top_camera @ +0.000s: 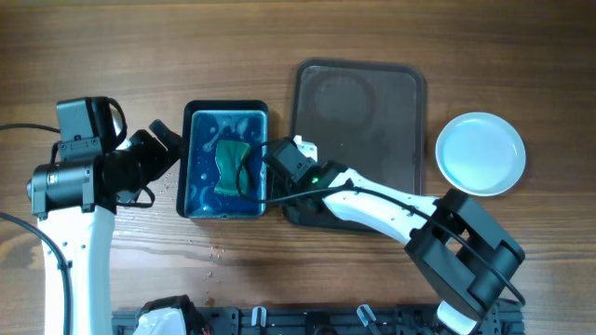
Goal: Clean dirty plates on tray and stack at the side
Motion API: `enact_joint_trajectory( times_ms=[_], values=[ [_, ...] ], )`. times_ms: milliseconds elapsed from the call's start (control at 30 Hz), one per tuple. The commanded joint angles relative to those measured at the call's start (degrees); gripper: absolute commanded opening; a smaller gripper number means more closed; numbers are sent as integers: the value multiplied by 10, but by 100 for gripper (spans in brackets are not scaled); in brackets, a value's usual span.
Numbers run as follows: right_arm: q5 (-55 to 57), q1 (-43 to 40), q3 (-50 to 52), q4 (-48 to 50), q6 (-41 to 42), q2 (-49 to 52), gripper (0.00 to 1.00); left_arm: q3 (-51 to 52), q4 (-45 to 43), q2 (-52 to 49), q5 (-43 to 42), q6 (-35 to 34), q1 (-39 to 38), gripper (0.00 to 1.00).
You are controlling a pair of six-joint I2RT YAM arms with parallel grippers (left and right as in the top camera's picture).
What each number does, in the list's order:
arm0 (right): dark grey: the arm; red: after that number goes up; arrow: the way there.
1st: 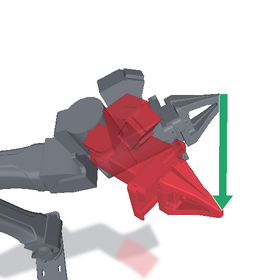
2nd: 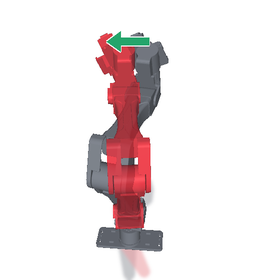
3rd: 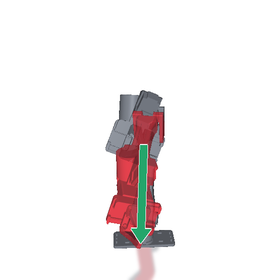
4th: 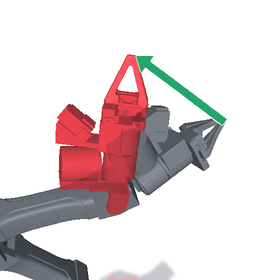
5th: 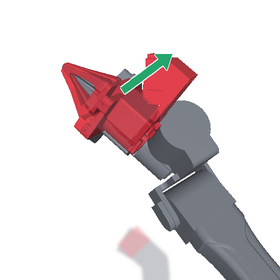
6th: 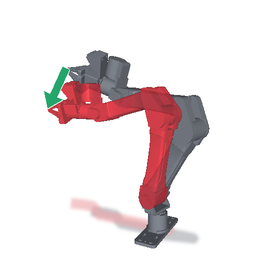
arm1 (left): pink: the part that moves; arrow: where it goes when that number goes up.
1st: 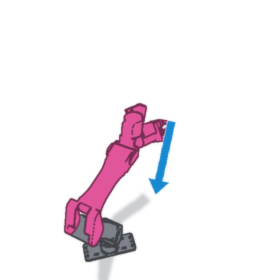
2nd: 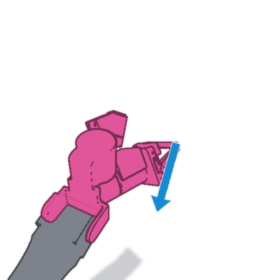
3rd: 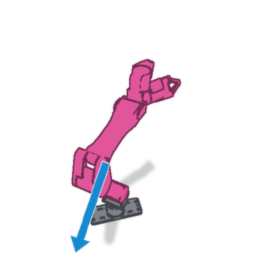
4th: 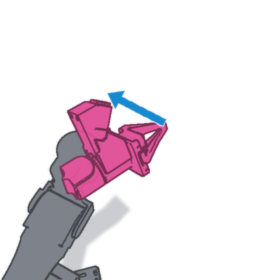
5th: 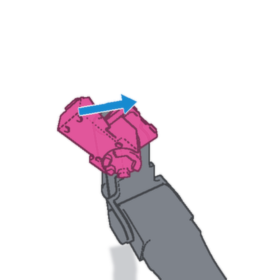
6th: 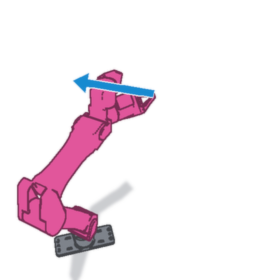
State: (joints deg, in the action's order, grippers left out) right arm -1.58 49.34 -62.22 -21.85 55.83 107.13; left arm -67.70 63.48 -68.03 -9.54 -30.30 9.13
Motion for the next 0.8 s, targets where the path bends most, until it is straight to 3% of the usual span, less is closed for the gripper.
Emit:
enact_joint_trajectory(
  times_ms=[0, 100, 167, 267, 333, 400, 500, 767],
  values=[
    [1, 11, 19, -27, 23, 26, 9, -7, 0, 4, -7, 1, 4, 100],
    [0, 11, 19, -27, 23, 26, 11, -7, 0, 4, -7, 1, 4, 100],
    [9, 11, 19, -27, 28, 26, 25, -7, 0, 4, -7, 1, 4, 100],
    [25, 11, 19, -20, 29, 33, 29, -7, 0, 4, -7, 0, 4, 100],
    [29, 11, 19, -15, 31, 50, 27, -7, 0, 4, -7, 1, 4, 100],
    [16, 11, 19, -16, 33, 62, 15, -7, 0, 4, -7, 1, 4, 100],
    [-7, 11, 19, -15, 33, 63, 8, -7, 0, 4, -7, 1, 4, 100],
    [-45, 11, 19, -40, 51, 63, 4, -7, 0, 4, -7, 0, 4, 100]
  ],
)
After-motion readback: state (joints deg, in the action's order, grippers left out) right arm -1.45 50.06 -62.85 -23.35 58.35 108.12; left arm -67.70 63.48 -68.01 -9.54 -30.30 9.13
